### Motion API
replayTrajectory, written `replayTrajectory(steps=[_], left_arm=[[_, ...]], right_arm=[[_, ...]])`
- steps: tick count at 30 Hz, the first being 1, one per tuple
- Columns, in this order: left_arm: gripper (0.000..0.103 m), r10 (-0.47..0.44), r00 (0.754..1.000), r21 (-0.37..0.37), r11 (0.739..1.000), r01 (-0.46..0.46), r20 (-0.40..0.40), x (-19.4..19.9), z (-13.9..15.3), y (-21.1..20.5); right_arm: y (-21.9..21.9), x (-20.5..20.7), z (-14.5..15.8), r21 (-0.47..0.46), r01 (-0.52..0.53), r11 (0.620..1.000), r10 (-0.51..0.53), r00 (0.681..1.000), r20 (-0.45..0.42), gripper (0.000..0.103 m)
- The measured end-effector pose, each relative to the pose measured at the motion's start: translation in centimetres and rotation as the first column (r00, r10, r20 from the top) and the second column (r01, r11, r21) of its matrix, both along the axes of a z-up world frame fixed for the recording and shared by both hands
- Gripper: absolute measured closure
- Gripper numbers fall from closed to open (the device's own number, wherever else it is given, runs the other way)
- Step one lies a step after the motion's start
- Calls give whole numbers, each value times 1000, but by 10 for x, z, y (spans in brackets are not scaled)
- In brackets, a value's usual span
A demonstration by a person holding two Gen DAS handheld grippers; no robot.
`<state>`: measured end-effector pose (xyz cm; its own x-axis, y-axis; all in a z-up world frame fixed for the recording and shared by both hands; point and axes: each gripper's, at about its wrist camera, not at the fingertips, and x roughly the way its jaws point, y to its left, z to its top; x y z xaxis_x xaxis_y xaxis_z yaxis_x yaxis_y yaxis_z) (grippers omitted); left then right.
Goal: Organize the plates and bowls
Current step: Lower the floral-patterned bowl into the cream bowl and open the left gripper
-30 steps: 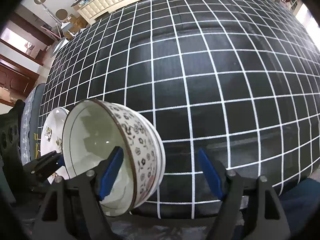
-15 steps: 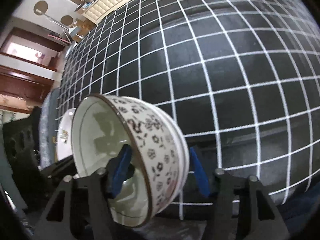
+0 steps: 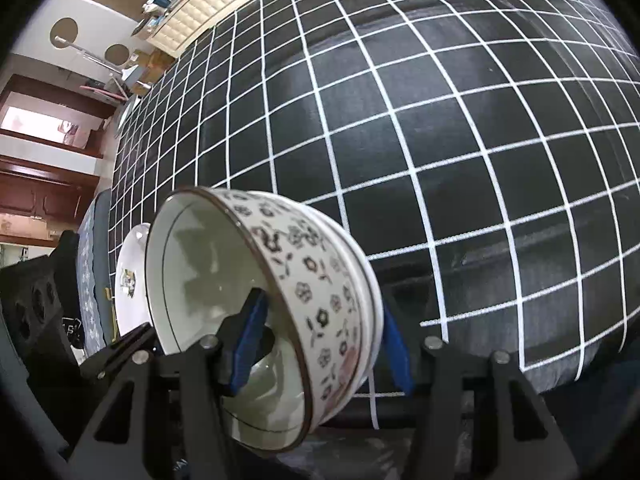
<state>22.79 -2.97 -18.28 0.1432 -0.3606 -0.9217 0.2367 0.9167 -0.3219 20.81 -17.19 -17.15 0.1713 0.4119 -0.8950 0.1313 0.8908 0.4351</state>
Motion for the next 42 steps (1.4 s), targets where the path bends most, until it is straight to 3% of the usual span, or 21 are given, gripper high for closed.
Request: replayTrajectory(steps=[7,20,31,42], left_arm=[[53,16,999,-1,1000,-16,32,-1,9,0],[54,71,990,-6,997,-71,121,-6,53,27],[54,205,966,6,978,-208,160,-18,73,111],[56,316,940,19,947,-321,128,-28,60,171]], right_arm=[[6,0,12,-34,-3,999,4,1000,29,44],[37,-1,51,-52,-56,997,62,991,115,44],[114,14,64,-45,-188,981,192,972,138,45],[175,24,45,-33,-294,955,296,949,108,46]])
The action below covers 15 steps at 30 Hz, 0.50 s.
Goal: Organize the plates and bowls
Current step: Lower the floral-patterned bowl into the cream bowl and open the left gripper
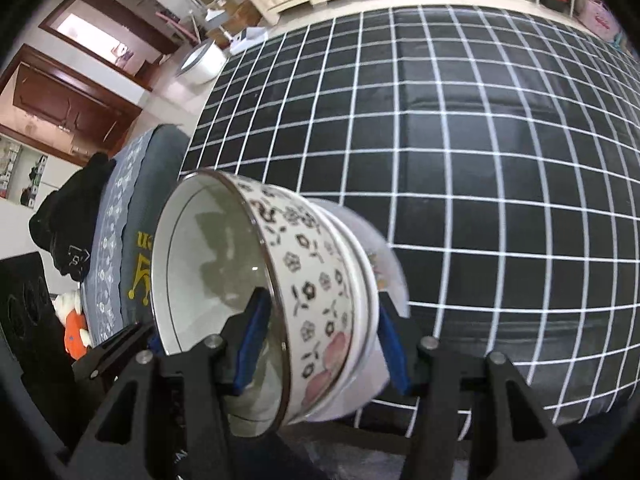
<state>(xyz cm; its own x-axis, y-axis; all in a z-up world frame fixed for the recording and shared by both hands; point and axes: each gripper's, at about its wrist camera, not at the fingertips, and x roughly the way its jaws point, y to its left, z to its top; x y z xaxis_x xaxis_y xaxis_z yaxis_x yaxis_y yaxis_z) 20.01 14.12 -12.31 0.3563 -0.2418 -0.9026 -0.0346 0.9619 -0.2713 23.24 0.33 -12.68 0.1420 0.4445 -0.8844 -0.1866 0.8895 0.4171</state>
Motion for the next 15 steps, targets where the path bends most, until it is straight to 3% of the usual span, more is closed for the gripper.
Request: replayTrajectory(steps=[15], left_arm=[[56,28,999,-23,999,-29,-34,-1,-19,9]], right_arm=[[15,2,-18,-41,-21,999,20,1000,-10,47]])
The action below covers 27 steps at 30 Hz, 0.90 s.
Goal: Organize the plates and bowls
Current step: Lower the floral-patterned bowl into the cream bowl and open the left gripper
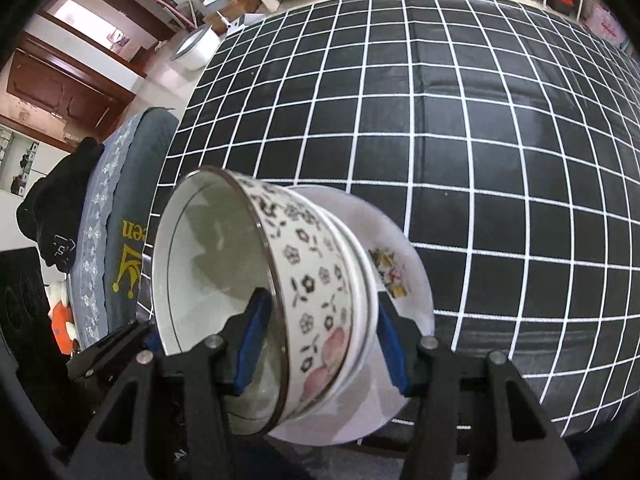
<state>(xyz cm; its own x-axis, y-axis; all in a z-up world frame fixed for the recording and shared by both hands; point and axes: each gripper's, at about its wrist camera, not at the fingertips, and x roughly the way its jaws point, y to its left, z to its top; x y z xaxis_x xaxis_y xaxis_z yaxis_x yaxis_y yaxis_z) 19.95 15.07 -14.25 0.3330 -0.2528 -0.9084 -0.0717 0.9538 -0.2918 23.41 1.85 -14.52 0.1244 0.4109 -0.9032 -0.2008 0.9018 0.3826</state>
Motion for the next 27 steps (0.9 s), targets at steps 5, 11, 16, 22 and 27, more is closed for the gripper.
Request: replayTrajectory(steps=[5,11,16,22,27], left_arm=[[57,-4,1000,7,1000,4,18,2,0,-2],[57,-13,999,36,999,12,43,4,1,-7],[57,-18,999,51,999,16,45,6,0,-11],[55,16,998,24,1000,-17,54,5,2,-4],[52,46,996,37,998,-49,73,-3,10,5]], right_arm=[[-4,2,-4,32,14,999,-13,1000,-16,47],[-10,3,-9,67,20,998,-18,999,-28,46],[-5,2,0,12,-26,1000,25,999,35,46],[-6,0,14,-34,-43,998,47,992,114,46],[-13,-2,22,-16,-43,999,44,990,132,46]])
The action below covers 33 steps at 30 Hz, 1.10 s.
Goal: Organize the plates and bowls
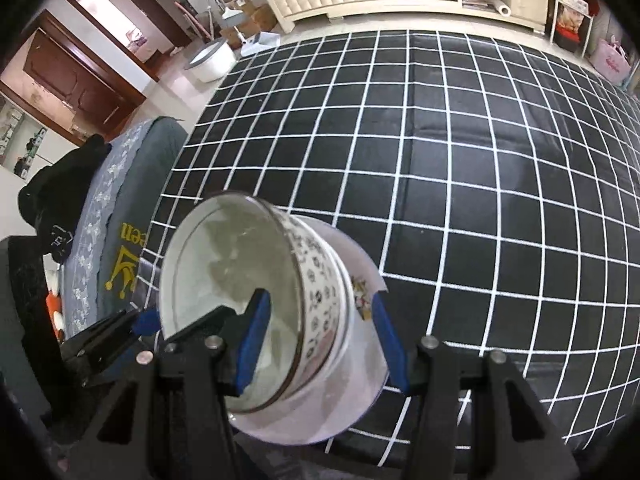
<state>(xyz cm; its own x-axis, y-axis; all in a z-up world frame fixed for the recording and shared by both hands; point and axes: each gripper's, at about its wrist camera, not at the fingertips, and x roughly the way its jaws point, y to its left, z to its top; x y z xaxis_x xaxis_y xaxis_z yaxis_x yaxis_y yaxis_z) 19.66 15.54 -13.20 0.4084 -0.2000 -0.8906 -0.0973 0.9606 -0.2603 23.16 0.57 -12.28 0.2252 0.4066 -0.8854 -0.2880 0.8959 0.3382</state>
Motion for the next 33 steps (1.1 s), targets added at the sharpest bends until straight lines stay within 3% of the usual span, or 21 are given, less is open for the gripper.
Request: replayTrajectory(steps=[11,14,28,31,33], left_arm=[[46,-5,990,102,995,-9,144,-34,48,-17],[38,-11,982,119,993,-12,188,-49,61,-28],[37,-69,923,197,980,-7,380,-139,109,-86],[33,-89,905,225,974,-8,417,-163,111,-98],[24,-93,893,215,977,-4,440,-177,112,-103]], right_arm=[[-16,-31,42,-41,21,999,-14,986,168,46],[-26,-46,54,-59,39,998,-25,976,218,46],[-91,-139,89,-86,184,979,-130,892,433,45],[-104,-159,95,-87,208,974,-143,870,472,41],[-110,-174,97,-90,219,972,-146,853,502,37]])
